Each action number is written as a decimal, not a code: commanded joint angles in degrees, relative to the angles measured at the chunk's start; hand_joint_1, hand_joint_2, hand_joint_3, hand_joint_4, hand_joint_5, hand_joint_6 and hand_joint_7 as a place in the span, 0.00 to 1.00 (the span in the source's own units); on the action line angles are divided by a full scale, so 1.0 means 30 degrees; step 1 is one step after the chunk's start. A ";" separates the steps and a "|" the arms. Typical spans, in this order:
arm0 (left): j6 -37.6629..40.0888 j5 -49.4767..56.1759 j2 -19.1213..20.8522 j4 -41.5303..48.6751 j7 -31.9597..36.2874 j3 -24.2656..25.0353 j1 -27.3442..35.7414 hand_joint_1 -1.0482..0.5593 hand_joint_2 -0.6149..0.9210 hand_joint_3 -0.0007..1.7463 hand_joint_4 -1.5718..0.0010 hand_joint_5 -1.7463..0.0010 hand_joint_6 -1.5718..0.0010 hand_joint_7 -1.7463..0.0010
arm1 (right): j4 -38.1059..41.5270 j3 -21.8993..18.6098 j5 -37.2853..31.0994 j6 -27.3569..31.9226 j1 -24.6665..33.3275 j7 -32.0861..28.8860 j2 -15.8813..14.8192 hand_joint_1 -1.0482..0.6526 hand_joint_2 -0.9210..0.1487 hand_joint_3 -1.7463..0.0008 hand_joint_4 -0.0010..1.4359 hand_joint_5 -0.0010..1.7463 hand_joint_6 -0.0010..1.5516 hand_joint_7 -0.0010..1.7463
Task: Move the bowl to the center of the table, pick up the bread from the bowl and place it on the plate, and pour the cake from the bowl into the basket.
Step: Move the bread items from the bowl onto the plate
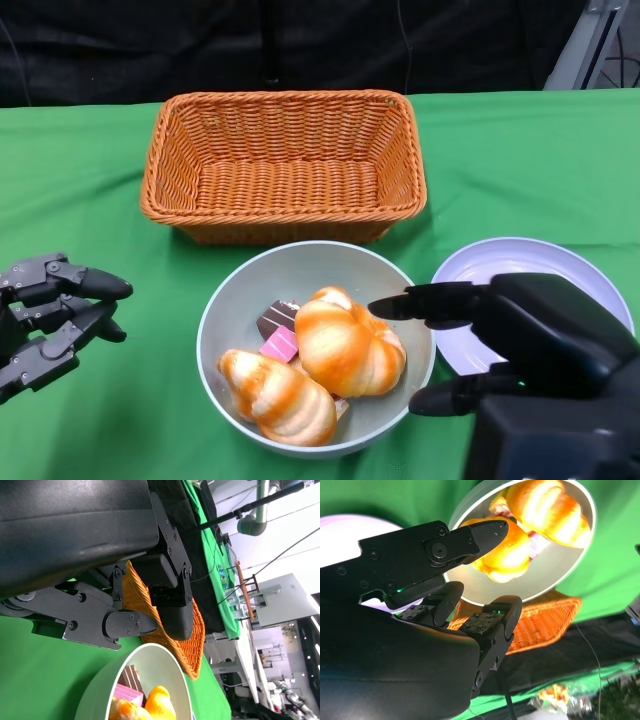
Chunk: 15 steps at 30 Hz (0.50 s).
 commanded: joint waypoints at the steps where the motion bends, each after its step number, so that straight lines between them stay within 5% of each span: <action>1: -0.0487 0.0247 0.0150 0.0376 0.0221 -0.0036 -0.0019 0.60 1.00 0.20 0.52 0.28 0.42 0.58 | 0.0806 0.0685 -0.1010 0.0286 -0.0945 0.0382 0.0015 0.17 0.00 0.95 0.46 0.09 0.34 0.00; 10: -0.1448 0.0393 0.0176 0.1003 0.0010 -0.0265 -0.0112 0.61 1.00 0.20 0.51 0.29 0.41 0.58 | 0.4175 0.2468 -0.3276 0.0368 -0.3123 0.0624 0.0911 0.15 0.00 0.93 0.44 0.06 0.30 0.00; 15: -0.1610 0.0683 0.0175 0.0954 0.0443 -0.0323 -0.0055 0.61 1.00 0.20 0.50 0.30 0.41 0.58 | 0.5683 0.2779 -0.3169 0.1608 -0.4813 0.2697 0.1354 0.15 0.00 0.90 0.40 0.04 0.26 0.00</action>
